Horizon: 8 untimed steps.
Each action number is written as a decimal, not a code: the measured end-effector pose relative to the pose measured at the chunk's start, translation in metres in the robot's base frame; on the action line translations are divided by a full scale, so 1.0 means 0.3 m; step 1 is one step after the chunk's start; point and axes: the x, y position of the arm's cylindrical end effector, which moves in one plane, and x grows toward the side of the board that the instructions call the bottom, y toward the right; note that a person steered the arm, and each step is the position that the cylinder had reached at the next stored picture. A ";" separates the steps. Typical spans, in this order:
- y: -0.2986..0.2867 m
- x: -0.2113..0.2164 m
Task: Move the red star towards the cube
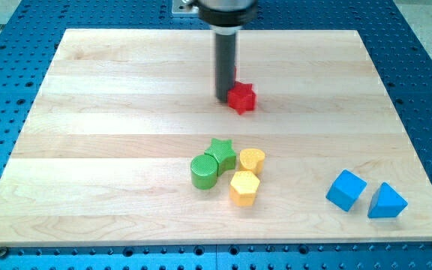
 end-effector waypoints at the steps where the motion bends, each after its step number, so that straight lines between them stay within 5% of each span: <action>1: 0.195 -0.008; 3: 0.238 0.082; 5: 0.110 0.005; 7: 0.073 0.142; 8: 0.013 0.052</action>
